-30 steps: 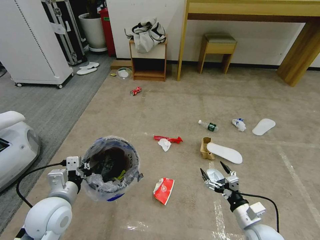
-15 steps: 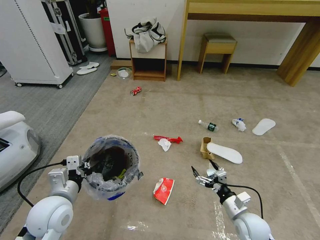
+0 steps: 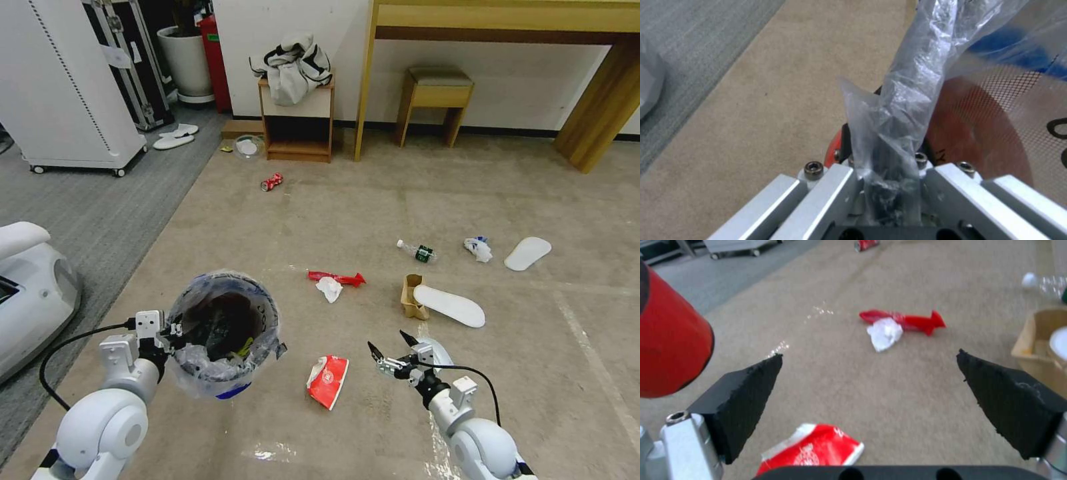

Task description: Pick up the trash bin and place the garbage on the floor into it.

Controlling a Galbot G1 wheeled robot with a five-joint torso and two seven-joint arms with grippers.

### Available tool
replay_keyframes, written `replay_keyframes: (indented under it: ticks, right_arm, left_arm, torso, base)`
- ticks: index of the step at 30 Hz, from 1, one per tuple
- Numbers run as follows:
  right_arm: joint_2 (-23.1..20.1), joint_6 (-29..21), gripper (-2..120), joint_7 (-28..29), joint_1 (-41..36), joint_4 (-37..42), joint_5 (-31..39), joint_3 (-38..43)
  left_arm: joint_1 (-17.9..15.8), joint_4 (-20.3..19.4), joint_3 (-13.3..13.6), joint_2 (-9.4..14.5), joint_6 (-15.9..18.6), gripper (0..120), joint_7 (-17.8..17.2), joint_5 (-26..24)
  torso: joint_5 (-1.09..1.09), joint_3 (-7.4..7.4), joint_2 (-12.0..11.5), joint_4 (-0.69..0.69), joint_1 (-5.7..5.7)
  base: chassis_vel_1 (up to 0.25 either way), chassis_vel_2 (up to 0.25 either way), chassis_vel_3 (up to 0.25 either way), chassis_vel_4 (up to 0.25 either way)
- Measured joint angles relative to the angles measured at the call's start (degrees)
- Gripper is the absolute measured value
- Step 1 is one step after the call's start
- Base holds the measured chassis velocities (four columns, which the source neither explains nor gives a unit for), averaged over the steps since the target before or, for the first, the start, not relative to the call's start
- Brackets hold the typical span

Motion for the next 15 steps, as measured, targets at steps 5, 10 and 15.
replay_keyframes:
  ticks: [5, 10, 15]
  right_arm:
    - [-1.9, -0.7, 100, 1.0, 0.4, -1.4, 1.3, -1.0]
    - [-2.9, -0.7, 100, 1.0, 0.2, -3.6, 1.3, -3.6]
    - [-1.9, -0.6, 100, 1.0, 1.4, -5.6, 1.2, -6.5]
  left_arm:
    - [-0.7, 0.8, 0.7, -0.4, -0.1, 1, 0.2, 0.3]
    - [-1.0, 1.3, 1.1, -0.6, -0.1, 1, 0.3, 0.4]
    - [-1.0, 1.7, 1.0, -0.7, -0.4, 1, 0.7, 0.5]
  torso:
    - [-0.01, 0.0, 0.0, 0.0, 0.0]
    - [0.0, 0.0, 0.0, 0.0, 0.0]
    - [-0.01, 0.0, 0.0, 0.0, 0.0]
  base:
    - [0.0, 0.0, 0.0, 0.0]
    - [0.0, 0.0, 0.0, 0.0]
    - [0.0, 0.0, 0.0, 0.0]
